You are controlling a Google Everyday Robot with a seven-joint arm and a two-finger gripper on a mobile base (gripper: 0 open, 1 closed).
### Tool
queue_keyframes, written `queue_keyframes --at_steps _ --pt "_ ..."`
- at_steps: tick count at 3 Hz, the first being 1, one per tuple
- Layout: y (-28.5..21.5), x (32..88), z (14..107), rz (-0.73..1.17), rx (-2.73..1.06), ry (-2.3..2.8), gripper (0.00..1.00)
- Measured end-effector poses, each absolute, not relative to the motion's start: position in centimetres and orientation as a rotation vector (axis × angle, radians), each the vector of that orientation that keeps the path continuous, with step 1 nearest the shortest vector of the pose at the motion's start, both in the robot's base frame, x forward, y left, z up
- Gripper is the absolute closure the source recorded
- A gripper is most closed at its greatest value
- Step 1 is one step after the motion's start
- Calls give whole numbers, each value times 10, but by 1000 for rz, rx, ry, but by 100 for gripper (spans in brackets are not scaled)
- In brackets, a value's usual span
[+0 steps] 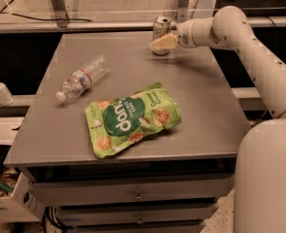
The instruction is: Move 7up can near water bottle
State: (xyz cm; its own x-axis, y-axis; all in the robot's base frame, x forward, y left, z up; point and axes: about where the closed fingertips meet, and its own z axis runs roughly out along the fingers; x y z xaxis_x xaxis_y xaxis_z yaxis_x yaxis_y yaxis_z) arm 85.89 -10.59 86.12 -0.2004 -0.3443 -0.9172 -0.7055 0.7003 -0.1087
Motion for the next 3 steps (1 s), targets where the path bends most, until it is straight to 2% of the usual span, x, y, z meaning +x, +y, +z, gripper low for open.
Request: queue_keyframes --at_steps 3 --pt "-92 840 853 495 -869 1895 88"
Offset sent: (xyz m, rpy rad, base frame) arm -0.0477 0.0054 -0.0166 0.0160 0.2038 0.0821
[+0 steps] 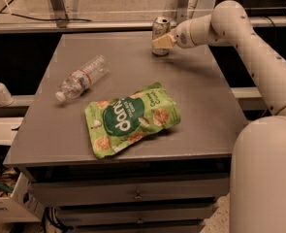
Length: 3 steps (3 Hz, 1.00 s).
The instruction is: Move 7up can near water bottle
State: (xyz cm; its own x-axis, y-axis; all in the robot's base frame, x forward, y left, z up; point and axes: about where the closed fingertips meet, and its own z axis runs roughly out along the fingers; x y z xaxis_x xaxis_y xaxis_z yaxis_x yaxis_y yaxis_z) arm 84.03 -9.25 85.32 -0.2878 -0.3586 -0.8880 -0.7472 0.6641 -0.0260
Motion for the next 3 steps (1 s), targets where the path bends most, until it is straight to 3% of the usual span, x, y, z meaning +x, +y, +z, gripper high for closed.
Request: queue_keyframes --at_steps 1,2,3 --pt "-93 830 848 531 -876 1920 100" --pt "-92 829 849 534 -878 1918 100" --pt "-78 784 868 643 -934 1858 100"
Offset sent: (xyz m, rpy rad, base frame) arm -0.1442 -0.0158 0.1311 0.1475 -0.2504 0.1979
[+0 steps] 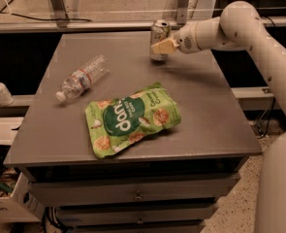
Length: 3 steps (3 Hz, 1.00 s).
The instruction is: Move 7up can near water bottle
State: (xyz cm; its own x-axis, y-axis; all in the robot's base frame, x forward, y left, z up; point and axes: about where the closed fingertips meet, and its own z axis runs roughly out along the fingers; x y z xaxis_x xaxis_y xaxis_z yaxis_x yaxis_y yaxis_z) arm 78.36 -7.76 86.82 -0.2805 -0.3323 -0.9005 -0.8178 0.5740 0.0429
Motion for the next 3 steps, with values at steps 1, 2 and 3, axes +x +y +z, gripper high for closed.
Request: queue_keyframes --at_steps 1,2,3 --pt "-84 747 911 655 -967 1740 100" --pt "-87 724 949 633 -998 1635 100" --pt "-65 708 951 646 -1072 1611 100"
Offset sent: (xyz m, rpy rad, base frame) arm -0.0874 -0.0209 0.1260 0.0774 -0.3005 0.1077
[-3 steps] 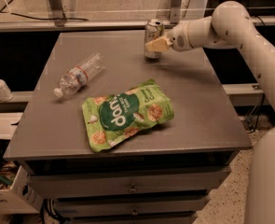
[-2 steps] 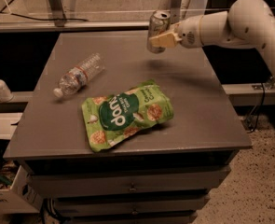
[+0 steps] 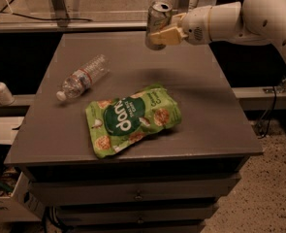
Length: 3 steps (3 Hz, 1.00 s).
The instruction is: Move 7up can near water bottle
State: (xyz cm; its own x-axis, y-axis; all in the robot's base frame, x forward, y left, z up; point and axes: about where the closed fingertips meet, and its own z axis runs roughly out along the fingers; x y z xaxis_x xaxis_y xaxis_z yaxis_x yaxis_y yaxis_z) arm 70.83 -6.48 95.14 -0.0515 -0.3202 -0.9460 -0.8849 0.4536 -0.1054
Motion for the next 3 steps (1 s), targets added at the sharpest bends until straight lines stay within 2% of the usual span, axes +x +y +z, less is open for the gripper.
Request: queue_keyframes --at_steps 3 --pt "22 655 923 813 -1280 1598 100"
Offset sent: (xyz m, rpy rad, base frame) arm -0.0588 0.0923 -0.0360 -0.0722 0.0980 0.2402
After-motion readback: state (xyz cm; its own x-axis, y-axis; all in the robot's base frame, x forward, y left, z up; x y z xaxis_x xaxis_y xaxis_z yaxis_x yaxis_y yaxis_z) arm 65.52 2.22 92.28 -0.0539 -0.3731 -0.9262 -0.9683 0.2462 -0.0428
